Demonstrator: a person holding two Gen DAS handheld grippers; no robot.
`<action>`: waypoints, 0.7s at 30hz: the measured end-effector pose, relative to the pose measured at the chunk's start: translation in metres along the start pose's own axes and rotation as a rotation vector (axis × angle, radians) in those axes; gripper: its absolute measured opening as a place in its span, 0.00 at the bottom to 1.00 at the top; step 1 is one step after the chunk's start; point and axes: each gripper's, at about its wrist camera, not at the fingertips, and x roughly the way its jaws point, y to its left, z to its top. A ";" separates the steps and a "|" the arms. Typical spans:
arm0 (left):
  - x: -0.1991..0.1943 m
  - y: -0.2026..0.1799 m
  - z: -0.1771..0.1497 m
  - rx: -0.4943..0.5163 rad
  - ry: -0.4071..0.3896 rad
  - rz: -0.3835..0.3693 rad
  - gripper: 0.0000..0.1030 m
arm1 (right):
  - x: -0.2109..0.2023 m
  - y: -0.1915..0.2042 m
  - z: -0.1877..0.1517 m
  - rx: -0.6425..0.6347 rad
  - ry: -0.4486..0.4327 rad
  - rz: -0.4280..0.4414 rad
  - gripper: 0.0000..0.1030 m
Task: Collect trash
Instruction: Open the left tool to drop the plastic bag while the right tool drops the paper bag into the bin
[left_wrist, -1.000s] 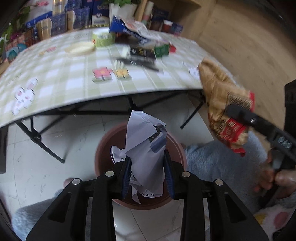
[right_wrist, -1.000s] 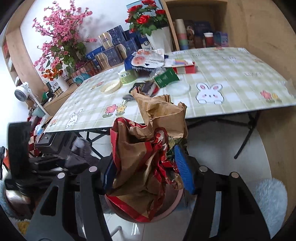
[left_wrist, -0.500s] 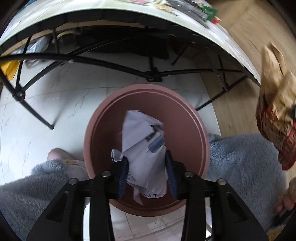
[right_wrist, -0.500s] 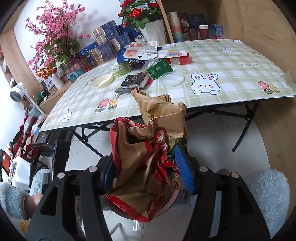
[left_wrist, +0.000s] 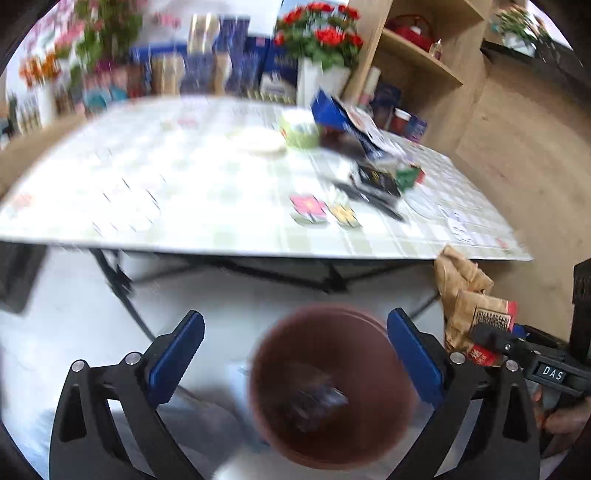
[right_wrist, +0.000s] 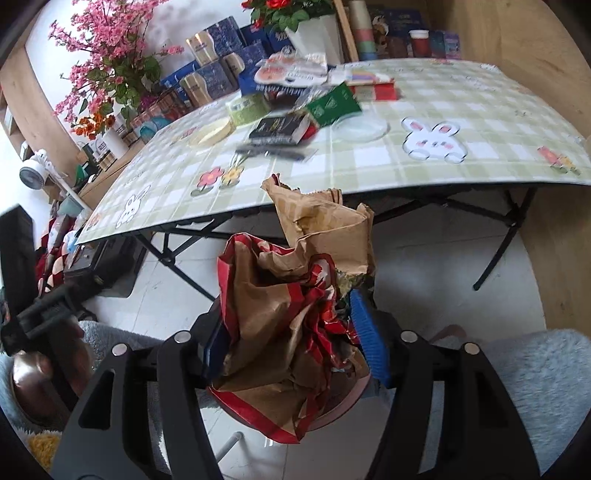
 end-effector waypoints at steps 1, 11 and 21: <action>-0.005 0.001 0.000 0.035 -0.023 0.033 0.94 | 0.008 0.005 0.000 -0.020 0.019 0.010 0.62; -0.007 0.035 -0.013 -0.032 -0.036 0.147 0.94 | 0.070 0.022 -0.015 -0.084 0.133 0.016 0.63; -0.005 0.040 -0.017 -0.061 -0.018 0.141 0.94 | 0.076 0.014 -0.013 -0.024 0.125 0.051 0.78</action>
